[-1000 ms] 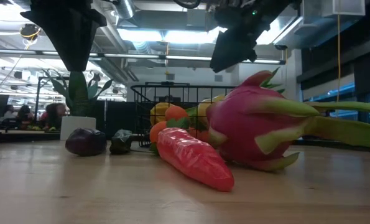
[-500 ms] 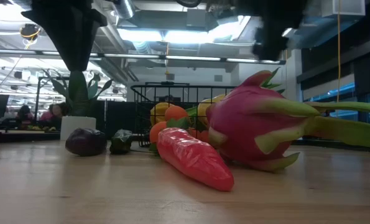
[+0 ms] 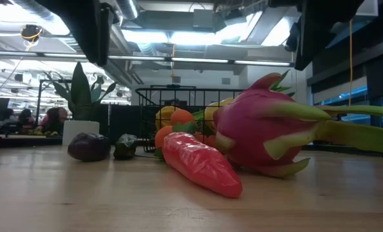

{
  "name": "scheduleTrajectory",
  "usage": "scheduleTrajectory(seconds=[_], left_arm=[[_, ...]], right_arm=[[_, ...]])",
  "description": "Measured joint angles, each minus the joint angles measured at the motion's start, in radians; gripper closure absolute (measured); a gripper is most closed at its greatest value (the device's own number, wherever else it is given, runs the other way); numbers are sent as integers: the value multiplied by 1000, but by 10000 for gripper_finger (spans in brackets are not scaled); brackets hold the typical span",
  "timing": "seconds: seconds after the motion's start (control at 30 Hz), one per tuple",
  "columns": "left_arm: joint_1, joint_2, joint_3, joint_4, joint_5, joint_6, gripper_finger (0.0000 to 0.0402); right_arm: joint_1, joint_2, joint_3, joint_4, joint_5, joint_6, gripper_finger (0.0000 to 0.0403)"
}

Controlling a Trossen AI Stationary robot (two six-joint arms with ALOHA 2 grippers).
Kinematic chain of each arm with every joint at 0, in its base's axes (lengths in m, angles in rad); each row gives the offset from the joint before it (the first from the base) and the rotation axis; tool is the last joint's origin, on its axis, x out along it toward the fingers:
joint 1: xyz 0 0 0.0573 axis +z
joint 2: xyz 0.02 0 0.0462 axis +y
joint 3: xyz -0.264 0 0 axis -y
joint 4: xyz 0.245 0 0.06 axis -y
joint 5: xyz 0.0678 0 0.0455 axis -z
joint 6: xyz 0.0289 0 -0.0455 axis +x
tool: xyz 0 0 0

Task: Build produce basket
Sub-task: Put the eggplant into the wire basket

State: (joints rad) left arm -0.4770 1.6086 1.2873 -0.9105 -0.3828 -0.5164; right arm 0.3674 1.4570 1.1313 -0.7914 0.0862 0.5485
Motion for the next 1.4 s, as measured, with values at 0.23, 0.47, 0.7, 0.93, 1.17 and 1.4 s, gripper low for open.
scheduleTrajectory(seconds=[0.23, 0.47, 0.7, 0.93, 1.17, 1.4], left_arm=[[50, 25, -29, 13, -60, -333, 298], [73, 43, -135, 36, -61, -531, 298], [63, 44, -148, 60, -47, -637, 297], [73, 56, -172, 59, -51, -858, 265], [68, 96, -176, 69, -52, -975, 226], [69, 170, -174, 118, -51, -1003, 216]], right_arm=[[58, 0, 0, 2, 106, 61, 287], [83, 1, 0, 3, 131, 77, 287], [84, 1, 0, 8, 131, 75, 287], [84, 1, 0, 9, 132, 76, 287], [84, 1, 0, 6, 146, 54, 287], [84, 1, 0, 3, 170, 33, 287]])
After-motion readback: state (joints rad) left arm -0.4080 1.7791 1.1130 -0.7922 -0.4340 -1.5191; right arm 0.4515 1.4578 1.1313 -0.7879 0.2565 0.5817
